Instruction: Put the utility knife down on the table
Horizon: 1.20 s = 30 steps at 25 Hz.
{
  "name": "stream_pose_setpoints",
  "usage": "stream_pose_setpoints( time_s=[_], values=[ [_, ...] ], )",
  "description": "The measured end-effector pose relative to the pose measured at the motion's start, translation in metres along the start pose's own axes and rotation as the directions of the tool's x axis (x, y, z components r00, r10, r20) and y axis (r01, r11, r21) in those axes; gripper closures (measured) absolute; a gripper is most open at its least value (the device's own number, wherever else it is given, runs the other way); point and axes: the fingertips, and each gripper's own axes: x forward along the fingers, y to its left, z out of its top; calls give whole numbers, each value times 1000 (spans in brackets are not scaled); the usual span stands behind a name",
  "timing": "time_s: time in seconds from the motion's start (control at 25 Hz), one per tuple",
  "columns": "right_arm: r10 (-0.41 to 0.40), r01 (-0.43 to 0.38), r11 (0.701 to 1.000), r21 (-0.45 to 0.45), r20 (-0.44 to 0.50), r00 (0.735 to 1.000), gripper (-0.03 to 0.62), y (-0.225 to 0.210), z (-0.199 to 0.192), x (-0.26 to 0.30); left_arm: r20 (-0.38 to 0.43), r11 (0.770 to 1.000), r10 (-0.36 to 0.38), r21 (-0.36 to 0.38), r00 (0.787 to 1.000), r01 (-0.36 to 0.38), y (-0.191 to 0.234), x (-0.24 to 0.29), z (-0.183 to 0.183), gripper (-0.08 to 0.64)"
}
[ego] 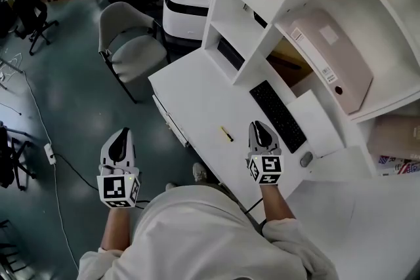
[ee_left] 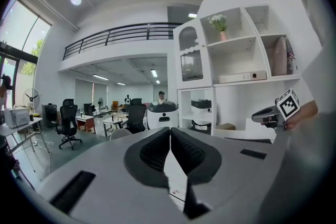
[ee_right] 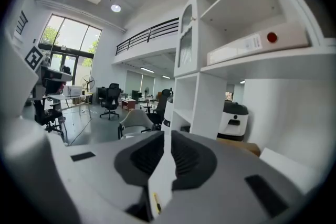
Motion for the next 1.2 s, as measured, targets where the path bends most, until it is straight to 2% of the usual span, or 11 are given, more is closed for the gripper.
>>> stream_pose_setpoints(
  time_s=[0.6, 1.2],
  values=[
    [-119, 114, 993, 40, 190, 975, 588, -21, 59, -72, 16, 997, -79, 15, 997, 79, -32, 14, 7, 551],
    [-185, 176, 983, 56, 261, 947, 589, -32, 77, -110, 17, 993, -117, 27, 993, 117, -49, 17, 9, 551]
  ],
)
